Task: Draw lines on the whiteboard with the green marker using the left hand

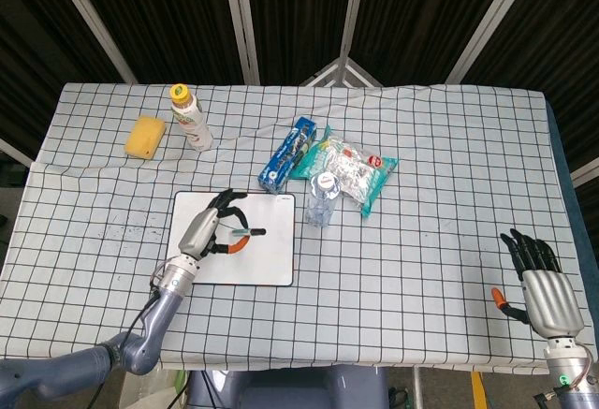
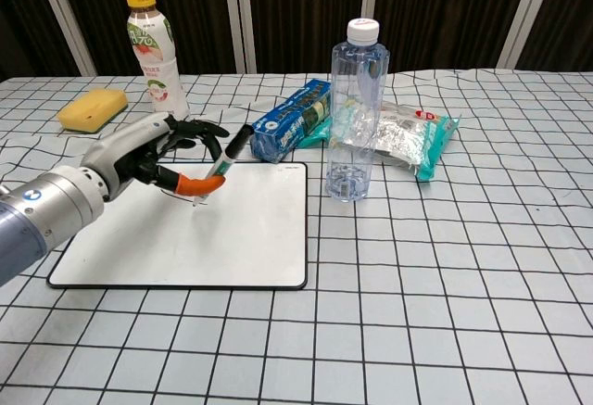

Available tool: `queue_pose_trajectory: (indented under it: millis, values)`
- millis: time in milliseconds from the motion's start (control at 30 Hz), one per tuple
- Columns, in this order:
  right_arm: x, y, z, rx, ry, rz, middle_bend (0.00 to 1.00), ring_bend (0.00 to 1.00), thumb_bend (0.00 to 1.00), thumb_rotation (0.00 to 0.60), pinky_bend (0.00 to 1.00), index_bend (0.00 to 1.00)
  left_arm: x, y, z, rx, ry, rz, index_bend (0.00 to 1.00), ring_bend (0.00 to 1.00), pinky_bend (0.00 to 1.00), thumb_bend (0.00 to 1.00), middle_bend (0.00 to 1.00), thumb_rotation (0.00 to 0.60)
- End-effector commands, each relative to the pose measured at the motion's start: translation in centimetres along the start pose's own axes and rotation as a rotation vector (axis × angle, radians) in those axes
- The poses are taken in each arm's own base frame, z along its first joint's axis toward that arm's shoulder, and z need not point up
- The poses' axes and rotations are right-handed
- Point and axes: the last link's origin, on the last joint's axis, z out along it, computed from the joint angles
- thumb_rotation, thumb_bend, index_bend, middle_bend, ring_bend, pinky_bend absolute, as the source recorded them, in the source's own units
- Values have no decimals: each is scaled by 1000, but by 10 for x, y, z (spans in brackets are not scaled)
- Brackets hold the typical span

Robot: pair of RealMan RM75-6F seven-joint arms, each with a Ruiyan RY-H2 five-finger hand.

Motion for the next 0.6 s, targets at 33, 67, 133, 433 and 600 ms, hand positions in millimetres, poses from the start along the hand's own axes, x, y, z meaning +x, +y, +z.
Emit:
queue_pose_trajectory:
  millis: [33, 67, 133, 433, 600]
  values:
    - [0, 0, 0, 1, 0, 0, 0, 0, 351, 600, 0, 0, -9, 4, 0, -2, -11, -10, 703, 0, 51, 520, 141, 600]
    - [0, 0, 0, 2, -1, 0, 0, 0, 351, 600, 0, 0, -11, 5, 1, -3, -13, -13, 703, 0, 51, 520, 141, 600]
    - [0, 0, 0, 2, -2, 0, 0, 0, 350, 600, 0, 0, -13, 7, 2, -4, -14, -14, 703, 0, 51, 520, 141, 600]
    - [0, 0, 1, 2, -4, 3, 0, 0, 351, 600, 0, 0, -18, 10, 7, -2, -15, -20, 703, 0, 51, 519, 141, 600]
    - [0, 0, 1, 1, -4, 4, 0, 0, 350, 600, 0, 0, -19, 10, 7, 2, -15, -17, 703, 0, 51, 519, 141, 600]
